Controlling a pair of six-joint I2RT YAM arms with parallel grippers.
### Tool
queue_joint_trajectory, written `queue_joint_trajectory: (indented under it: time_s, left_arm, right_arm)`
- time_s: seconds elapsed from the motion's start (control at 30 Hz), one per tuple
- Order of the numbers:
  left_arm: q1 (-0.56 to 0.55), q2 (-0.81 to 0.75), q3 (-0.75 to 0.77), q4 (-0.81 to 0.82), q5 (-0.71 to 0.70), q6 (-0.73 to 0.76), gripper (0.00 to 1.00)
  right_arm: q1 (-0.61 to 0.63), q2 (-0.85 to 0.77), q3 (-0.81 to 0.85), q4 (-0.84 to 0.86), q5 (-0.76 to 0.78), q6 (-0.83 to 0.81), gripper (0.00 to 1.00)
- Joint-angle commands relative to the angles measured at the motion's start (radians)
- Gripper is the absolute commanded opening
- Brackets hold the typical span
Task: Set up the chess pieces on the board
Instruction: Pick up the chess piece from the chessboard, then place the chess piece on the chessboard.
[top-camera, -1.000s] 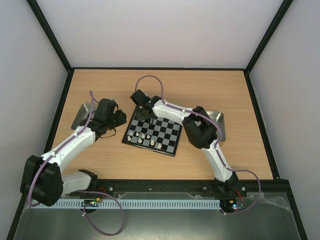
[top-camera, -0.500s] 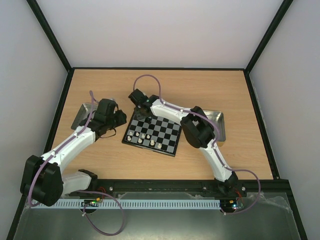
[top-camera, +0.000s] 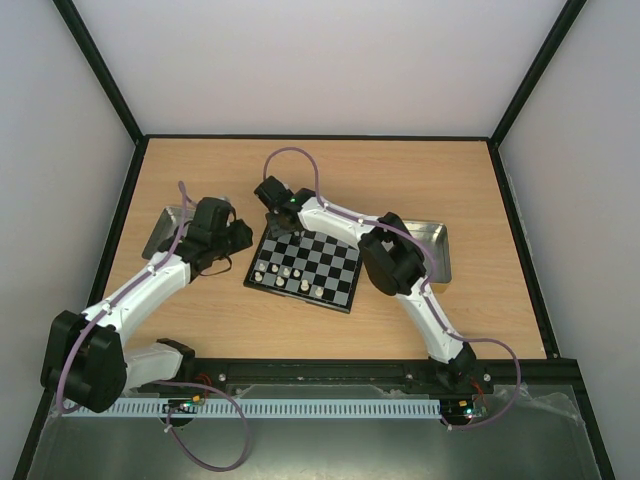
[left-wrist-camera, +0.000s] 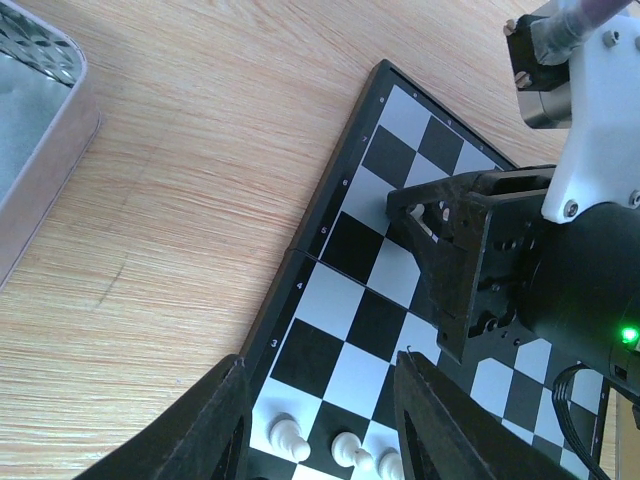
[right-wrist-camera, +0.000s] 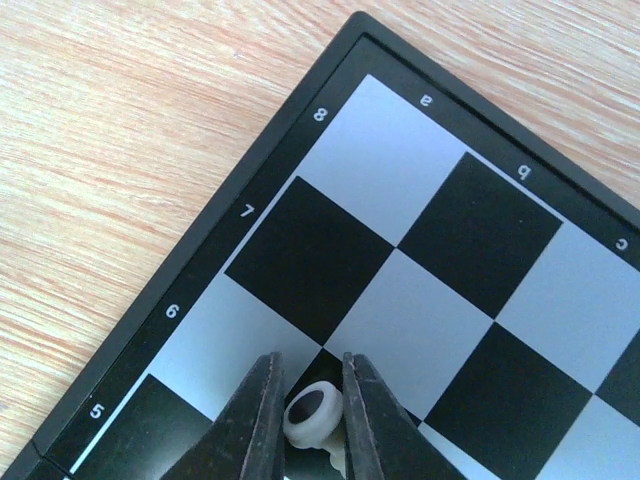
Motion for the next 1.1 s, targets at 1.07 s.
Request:
queue_joint_trajectory:
  time_s: [1.07]
  left_arm:
    - [-0.093, -0.138, -0.271, 0.730, 0.367, -0.084, 0.61]
  right_arm:
    - [-0.099, -0.727, -0.988, 1.182, -0.608, 1.342, 0.09]
